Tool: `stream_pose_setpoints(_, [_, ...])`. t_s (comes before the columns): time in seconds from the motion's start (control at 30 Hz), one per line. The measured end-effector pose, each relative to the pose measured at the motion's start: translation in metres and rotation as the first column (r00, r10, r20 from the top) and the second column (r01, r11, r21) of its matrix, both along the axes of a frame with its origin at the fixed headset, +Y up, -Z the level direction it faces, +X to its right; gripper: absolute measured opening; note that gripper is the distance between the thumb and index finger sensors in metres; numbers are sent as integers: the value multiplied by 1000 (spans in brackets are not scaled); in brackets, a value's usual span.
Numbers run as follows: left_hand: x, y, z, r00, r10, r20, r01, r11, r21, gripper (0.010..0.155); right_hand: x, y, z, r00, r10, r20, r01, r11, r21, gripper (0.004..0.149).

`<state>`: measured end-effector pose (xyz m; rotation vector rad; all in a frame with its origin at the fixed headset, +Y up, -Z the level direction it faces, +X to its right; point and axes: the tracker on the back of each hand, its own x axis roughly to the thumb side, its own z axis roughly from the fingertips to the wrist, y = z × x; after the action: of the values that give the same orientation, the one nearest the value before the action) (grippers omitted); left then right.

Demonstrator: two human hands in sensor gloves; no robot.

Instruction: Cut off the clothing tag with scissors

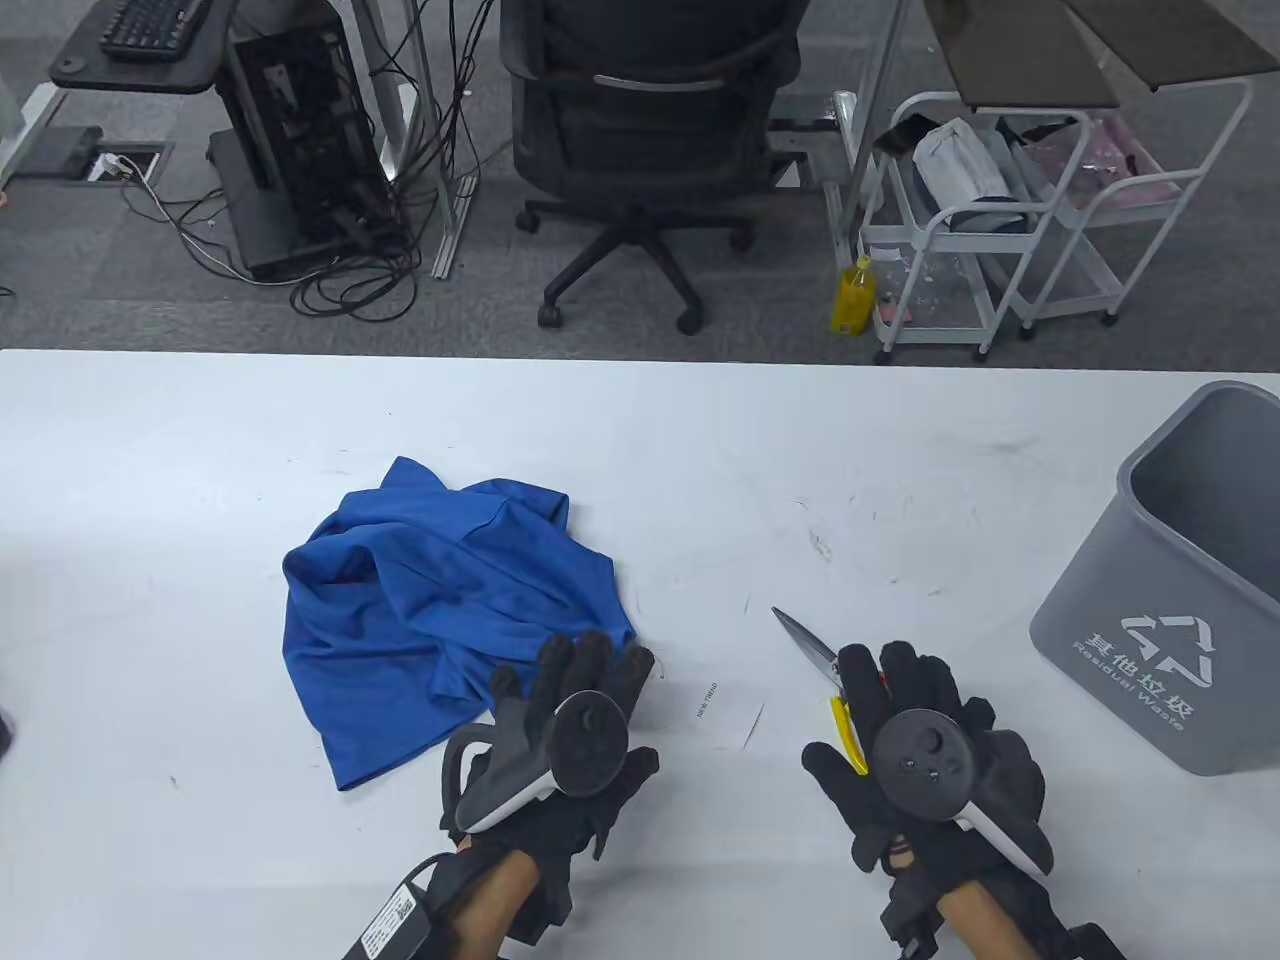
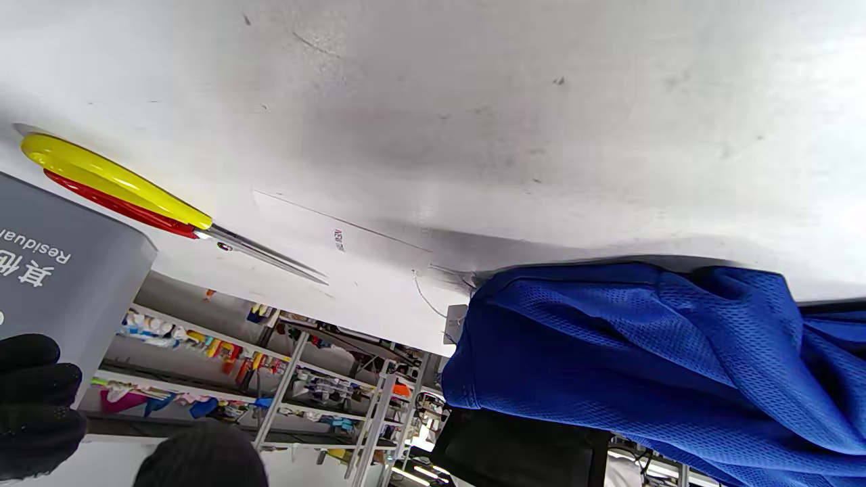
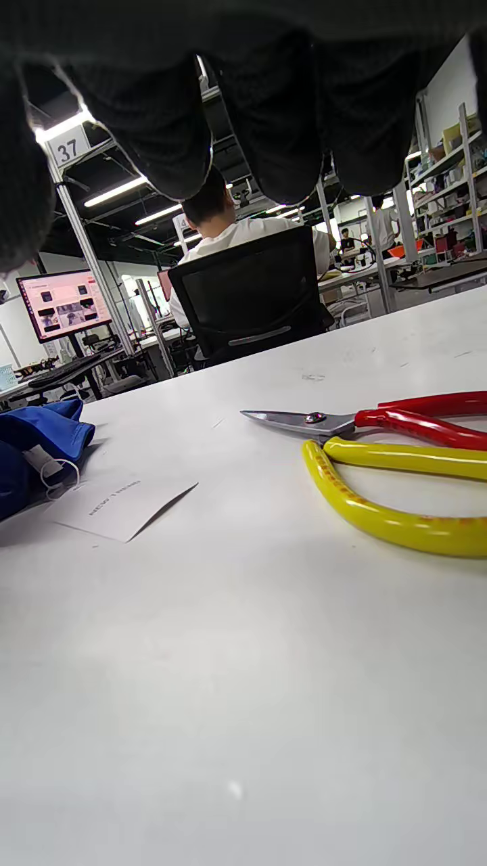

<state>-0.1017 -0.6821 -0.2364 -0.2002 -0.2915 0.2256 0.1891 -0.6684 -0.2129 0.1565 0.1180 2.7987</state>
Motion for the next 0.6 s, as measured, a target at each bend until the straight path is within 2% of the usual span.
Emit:
stream_pose_setpoints(0.37, [-4, 6, 1, 1000, 20, -13, -20, 999, 27, 81, 1, 2, 1, 1000, -7, 8, 7, 1000, 20, 85])
stream_pose_setpoints(0.6, [-21, 25, -1, 995, 77, -56, -71, 992, 100, 79, 4, 0, 0, 1000, -10, 26, 10, 1000, 8, 85])
